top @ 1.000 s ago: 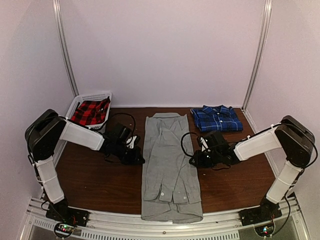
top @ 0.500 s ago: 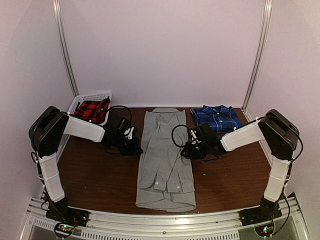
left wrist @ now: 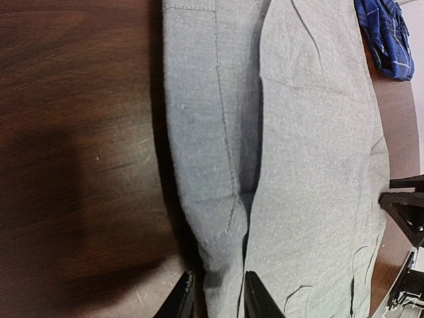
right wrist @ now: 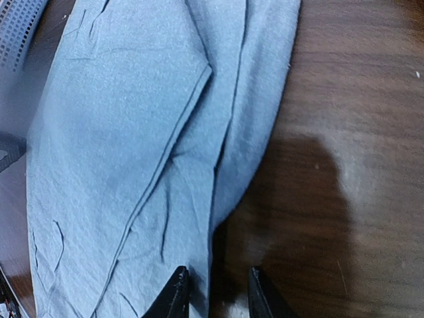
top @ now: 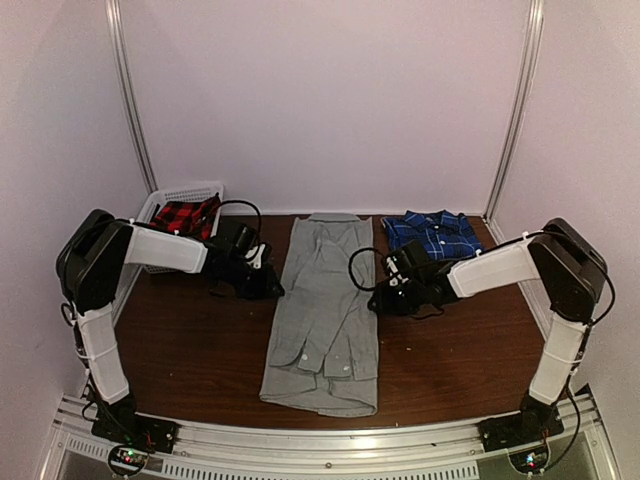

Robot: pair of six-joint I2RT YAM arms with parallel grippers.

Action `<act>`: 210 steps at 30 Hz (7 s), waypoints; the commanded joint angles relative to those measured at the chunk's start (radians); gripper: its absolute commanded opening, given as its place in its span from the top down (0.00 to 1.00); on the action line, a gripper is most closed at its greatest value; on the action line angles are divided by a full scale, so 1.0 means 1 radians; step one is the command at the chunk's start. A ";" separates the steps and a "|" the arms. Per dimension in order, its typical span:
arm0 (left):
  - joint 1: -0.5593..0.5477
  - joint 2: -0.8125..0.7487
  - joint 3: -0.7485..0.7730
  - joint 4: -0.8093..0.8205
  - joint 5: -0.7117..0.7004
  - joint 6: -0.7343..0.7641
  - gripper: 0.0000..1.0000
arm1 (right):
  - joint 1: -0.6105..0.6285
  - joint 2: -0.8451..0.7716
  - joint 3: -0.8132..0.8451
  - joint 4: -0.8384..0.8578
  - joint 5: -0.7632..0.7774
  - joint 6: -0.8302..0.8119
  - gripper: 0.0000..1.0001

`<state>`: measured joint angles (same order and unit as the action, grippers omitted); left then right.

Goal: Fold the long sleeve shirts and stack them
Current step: Adjust the rectangle-folded shirt at the center of the board, then pick up the rectangle-folded shirt from the center of the board, then fold the rectangle-folded shirt at the center of the board.

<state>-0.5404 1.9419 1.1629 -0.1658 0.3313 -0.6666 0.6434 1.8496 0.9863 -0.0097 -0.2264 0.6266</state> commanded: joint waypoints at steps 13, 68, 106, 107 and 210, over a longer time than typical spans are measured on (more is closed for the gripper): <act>-0.131 -0.247 -0.187 -0.017 0.070 0.025 0.74 | 0.131 -0.157 -0.103 -0.051 0.087 0.043 0.73; -0.286 -0.417 -0.545 0.028 0.063 -0.120 0.72 | 0.376 -0.453 -0.515 0.075 -0.068 0.326 0.68; -0.290 -0.495 -0.636 0.147 0.119 -0.270 0.68 | 0.370 -0.609 -0.632 0.096 -0.034 0.405 0.65; -0.279 -0.483 -0.635 0.157 0.133 -0.262 0.67 | 0.361 -0.598 -0.639 0.119 -0.041 0.408 0.65; 0.021 -0.037 -0.550 1.079 0.375 -0.843 1.00 | 0.021 -0.029 -0.154 0.419 -0.120 0.310 1.00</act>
<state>-0.5224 1.9049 0.5842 0.8391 0.6762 -1.5120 0.6743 1.8351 0.8318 0.3645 -0.3431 0.9627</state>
